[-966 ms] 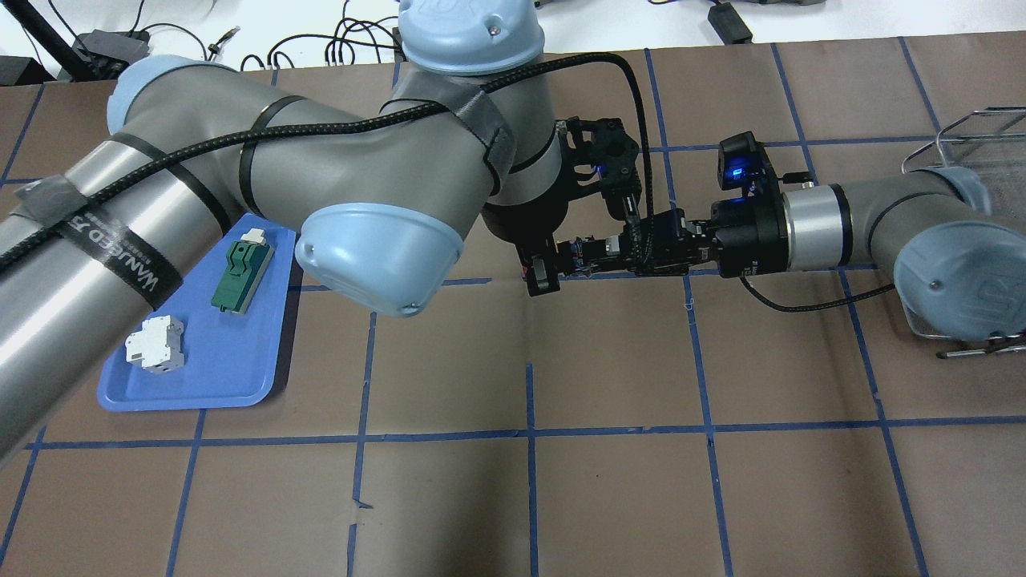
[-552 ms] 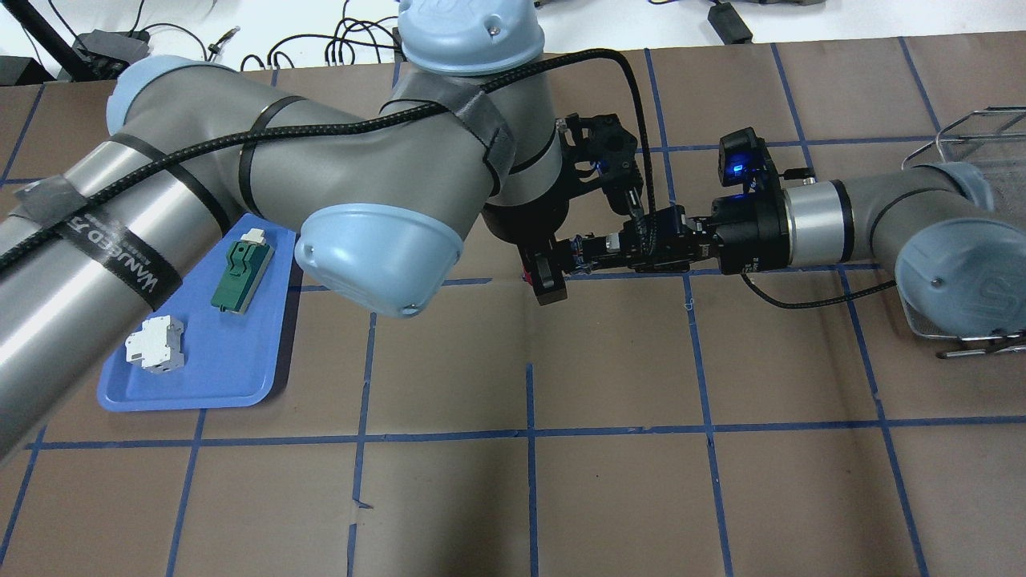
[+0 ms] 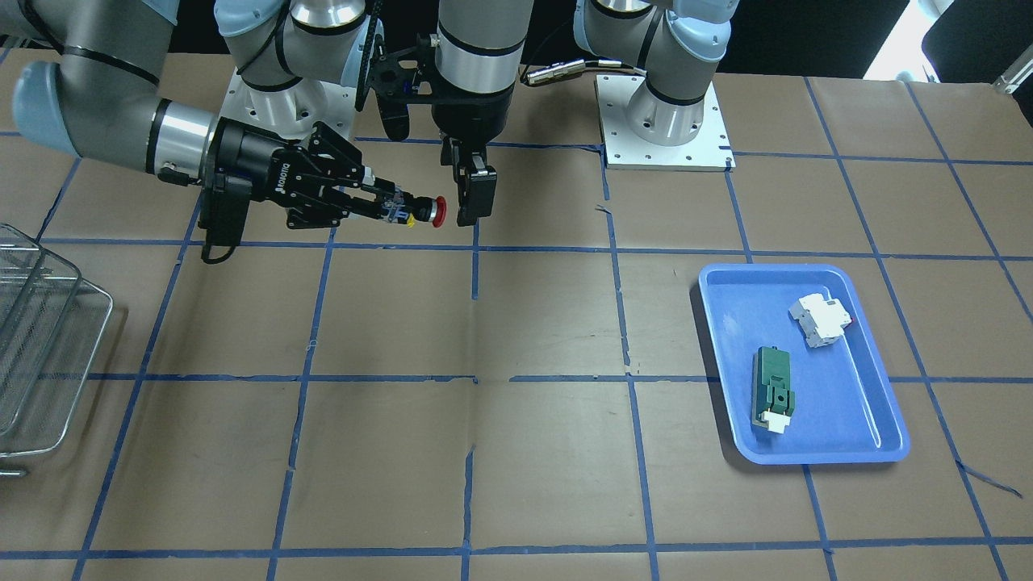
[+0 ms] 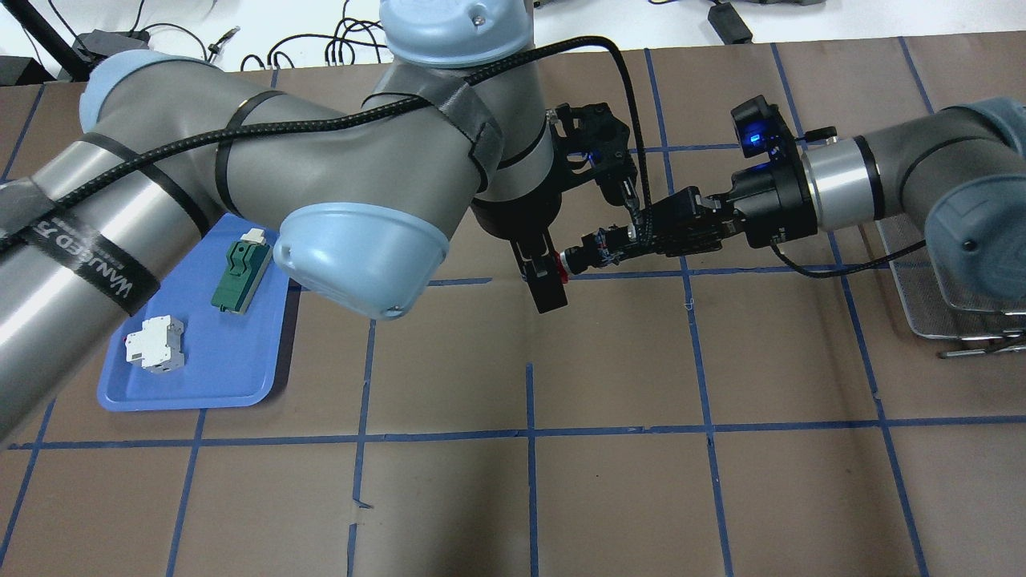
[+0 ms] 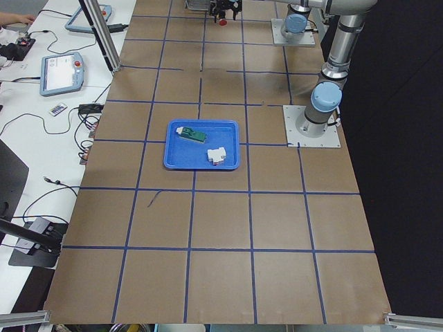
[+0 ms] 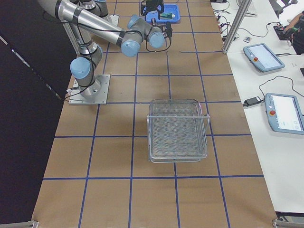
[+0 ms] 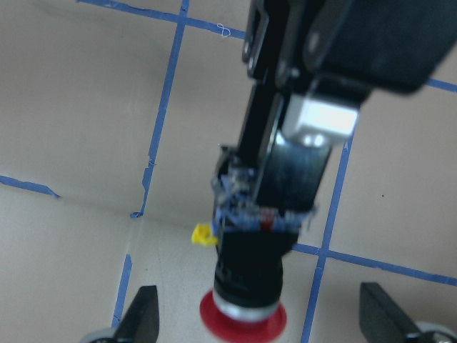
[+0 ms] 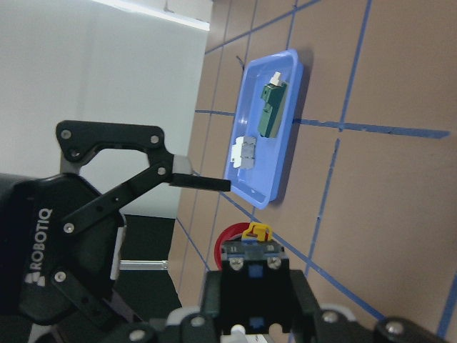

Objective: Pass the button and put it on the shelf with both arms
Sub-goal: 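Open the left gripper and pull back while the right gripper carries the button away, then lower the button into the mesh basket with the right gripper while the left arm rises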

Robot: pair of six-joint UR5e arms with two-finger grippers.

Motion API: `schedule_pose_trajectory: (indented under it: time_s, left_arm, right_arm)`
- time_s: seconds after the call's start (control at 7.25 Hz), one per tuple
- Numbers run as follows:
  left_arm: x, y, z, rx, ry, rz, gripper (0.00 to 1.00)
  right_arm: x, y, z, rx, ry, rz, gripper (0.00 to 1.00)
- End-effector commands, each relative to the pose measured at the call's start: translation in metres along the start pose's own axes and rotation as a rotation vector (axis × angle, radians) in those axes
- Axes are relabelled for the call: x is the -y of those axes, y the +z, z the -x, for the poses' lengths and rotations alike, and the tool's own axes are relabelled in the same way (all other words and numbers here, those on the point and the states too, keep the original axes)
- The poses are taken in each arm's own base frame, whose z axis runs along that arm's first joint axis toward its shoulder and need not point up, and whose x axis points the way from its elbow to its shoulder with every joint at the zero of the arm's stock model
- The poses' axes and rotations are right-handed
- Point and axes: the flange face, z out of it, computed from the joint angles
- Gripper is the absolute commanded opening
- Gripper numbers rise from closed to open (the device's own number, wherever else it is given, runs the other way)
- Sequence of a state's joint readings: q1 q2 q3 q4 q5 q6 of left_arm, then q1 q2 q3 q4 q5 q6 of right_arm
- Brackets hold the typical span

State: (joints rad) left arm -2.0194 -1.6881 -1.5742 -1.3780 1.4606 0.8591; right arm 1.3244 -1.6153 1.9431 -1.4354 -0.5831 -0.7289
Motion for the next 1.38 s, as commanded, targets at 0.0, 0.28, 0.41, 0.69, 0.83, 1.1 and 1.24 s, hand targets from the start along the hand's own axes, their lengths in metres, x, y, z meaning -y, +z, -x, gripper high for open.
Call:
schedule_pose_trajectory:
  time_s: [0.0,0.28,0.41,0.69,0.83,1.1,1.24]
  left_arm:
    - [-0.032,-0.023,0.014,-0.003,-0.067,0.008,1.0]
    - [-0.1,-0.046,0.057,-0.005,-0.237,0.016,1.0]
    - [-0.131,-0.058,0.073,0.02,-0.324,0.019,1.0]
    - [-0.201,-0.08,0.091,-0.014,-0.64,0.054,1.0]
    - [-0.247,-0.087,0.103,0.009,-0.783,0.136,1.0]
    - [-0.263,-0.093,0.11,0.052,-1.026,0.131,1.0]
    - [-0.257,-0.09,0.104,0.048,-1.142,0.127,1.0]
  right_arm:
    - [0.013,-0.048,0.011,-0.268,0.006,0.092,0.16]
    - [0.016,-0.098,0.023,-0.402,0.055,0.039,0.16]
    - [0.013,-0.132,0.017,-0.496,0.075,0.028,0.15]
    - [0.013,-0.188,0.017,-0.727,0.067,0.027,0.15]
    - [0.008,-0.215,0.013,-0.808,0.097,0.025,0.15]
    - [0.002,-0.263,-0.004,-0.976,0.061,0.001,0.12]
    - [0.002,-0.283,-0.02,-1.014,-0.024,0.012,0.12]
